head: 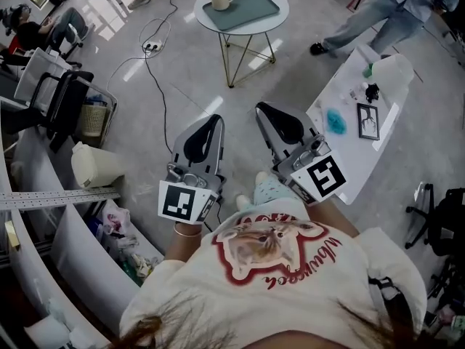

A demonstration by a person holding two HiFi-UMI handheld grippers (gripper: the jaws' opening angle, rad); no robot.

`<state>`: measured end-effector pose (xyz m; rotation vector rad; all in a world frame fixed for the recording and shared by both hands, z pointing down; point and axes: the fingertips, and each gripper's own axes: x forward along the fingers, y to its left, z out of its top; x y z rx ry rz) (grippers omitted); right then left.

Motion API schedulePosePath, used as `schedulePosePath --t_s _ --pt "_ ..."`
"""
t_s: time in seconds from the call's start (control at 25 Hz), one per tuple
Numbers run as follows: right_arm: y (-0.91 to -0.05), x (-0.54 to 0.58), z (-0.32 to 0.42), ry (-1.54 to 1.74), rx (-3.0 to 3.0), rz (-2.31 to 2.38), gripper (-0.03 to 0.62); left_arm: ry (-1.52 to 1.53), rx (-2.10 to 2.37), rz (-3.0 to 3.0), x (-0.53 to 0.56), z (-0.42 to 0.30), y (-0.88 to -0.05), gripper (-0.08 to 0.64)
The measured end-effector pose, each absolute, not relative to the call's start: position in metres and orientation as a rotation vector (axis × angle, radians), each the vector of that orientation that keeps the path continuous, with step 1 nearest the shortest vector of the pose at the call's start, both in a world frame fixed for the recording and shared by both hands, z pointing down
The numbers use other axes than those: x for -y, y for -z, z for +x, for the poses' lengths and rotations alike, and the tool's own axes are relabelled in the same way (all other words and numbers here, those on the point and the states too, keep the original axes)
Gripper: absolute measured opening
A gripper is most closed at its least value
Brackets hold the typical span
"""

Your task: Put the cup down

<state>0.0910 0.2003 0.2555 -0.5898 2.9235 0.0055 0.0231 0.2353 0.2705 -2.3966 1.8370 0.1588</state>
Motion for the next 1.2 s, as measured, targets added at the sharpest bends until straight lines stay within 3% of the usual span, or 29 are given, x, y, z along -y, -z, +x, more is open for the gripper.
schedulePosePath --t_s 1.2 --pt "-0.239 -0.214 0.137 -0.075 -2.937 -0.532 0.029 -0.157 -1.849 -2.346 -0.248 0.067 -0.249 0.018"
